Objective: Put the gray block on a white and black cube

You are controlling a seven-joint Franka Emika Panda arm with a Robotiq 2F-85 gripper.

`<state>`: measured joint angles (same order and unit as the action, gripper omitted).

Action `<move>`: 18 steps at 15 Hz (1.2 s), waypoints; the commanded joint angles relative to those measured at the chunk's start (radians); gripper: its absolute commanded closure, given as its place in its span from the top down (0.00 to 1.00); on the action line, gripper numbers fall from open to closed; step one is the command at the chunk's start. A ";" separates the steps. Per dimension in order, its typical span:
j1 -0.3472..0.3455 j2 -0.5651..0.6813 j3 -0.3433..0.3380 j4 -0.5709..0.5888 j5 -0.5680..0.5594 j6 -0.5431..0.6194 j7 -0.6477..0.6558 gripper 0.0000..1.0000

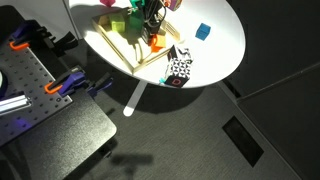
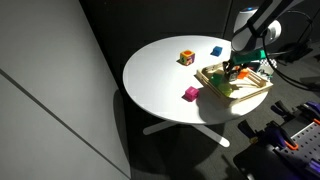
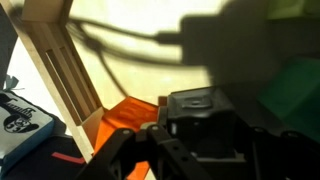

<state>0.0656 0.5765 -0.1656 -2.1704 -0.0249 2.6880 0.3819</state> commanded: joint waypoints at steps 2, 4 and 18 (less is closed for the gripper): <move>-0.047 -0.085 0.028 -0.007 0.030 -0.074 -0.086 0.33; -0.084 -0.117 0.060 -0.011 0.064 -0.087 -0.142 0.33; -0.161 -0.190 0.002 0.018 0.106 -0.112 -0.182 0.33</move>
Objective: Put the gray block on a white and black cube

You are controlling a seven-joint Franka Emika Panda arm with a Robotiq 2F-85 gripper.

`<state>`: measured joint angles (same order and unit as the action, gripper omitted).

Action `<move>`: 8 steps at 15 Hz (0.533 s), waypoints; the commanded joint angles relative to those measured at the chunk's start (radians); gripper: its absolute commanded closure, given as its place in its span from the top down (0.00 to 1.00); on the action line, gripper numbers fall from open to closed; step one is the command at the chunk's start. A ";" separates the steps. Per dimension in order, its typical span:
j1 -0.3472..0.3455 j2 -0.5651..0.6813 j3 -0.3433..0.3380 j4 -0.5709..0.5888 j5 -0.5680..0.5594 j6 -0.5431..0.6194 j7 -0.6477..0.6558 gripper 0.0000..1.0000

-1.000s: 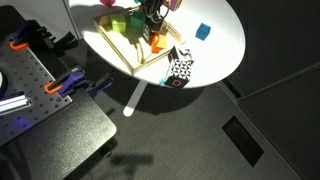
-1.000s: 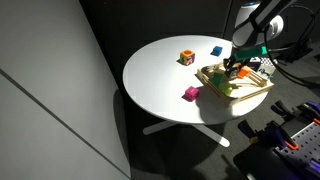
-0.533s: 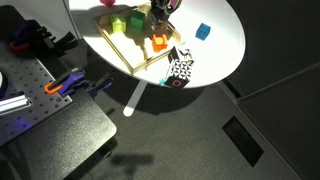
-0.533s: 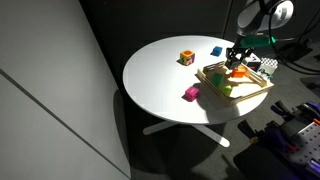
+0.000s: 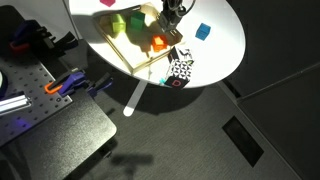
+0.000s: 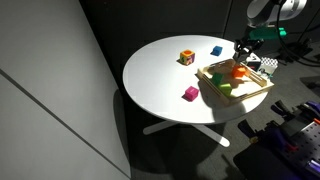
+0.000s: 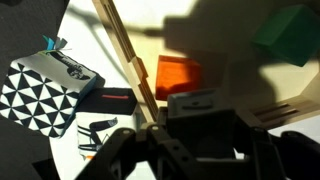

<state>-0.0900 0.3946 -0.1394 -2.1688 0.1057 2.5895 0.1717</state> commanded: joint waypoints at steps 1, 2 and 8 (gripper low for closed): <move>-0.004 0.002 -0.039 0.031 -0.030 -0.019 0.043 0.33; -0.004 0.008 -0.049 0.039 -0.031 -0.022 0.051 0.33; 0.001 0.068 -0.119 0.123 -0.069 -0.047 0.144 0.33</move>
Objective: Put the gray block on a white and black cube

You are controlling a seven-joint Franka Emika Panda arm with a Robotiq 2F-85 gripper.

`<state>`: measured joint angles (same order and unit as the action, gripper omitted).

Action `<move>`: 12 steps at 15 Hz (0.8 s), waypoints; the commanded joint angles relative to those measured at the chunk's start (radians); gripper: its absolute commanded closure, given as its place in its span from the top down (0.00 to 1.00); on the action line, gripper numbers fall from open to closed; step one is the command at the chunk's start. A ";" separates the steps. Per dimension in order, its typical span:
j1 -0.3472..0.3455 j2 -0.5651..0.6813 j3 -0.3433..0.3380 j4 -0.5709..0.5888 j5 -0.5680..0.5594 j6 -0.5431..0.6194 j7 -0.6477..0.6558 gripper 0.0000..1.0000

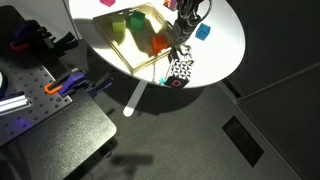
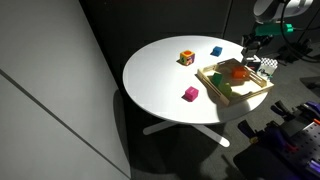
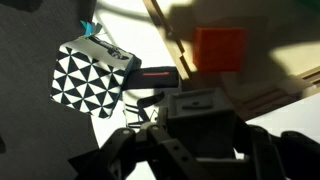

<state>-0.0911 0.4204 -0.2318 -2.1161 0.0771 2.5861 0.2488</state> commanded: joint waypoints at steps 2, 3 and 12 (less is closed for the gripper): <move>0.004 0.070 -0.045 0.101 -0.061 -0.059 0.095 0.33; 0.005 0.083 -0.052 0.114 -0.070 -0.069 0.106 0.33; -0.007 0.160 -0.051 0.197 -0.077 -0.164 0.103 0.84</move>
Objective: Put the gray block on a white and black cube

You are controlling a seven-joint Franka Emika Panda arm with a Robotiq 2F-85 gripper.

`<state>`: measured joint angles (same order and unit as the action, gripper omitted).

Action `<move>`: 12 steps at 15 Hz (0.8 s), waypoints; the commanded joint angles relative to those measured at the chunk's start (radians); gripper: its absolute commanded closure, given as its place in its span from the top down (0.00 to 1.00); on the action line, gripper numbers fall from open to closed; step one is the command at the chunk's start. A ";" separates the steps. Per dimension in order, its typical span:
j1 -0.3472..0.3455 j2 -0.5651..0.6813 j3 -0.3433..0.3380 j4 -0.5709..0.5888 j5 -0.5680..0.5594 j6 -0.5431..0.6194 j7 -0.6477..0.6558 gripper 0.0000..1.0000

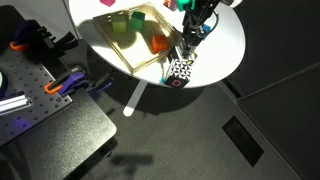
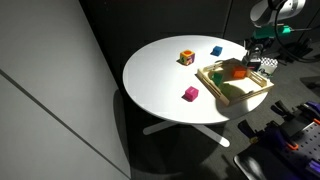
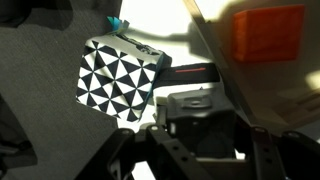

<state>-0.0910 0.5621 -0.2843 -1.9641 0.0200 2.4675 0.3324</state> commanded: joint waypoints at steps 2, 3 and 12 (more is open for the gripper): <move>-0.009 0.014 0.006 0.044 -0.017 -0.051 0.011 0.88; -0.010 0.007 0.008 0.039 -0.016 -0.053 0.006 0.94; -0.019 -0.094 0.042 -0.012 -0.010 -0.077 -0.075 1.00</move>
<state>-0.0911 0.5342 -0.2706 -1.9455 0.0200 2.4220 0.3031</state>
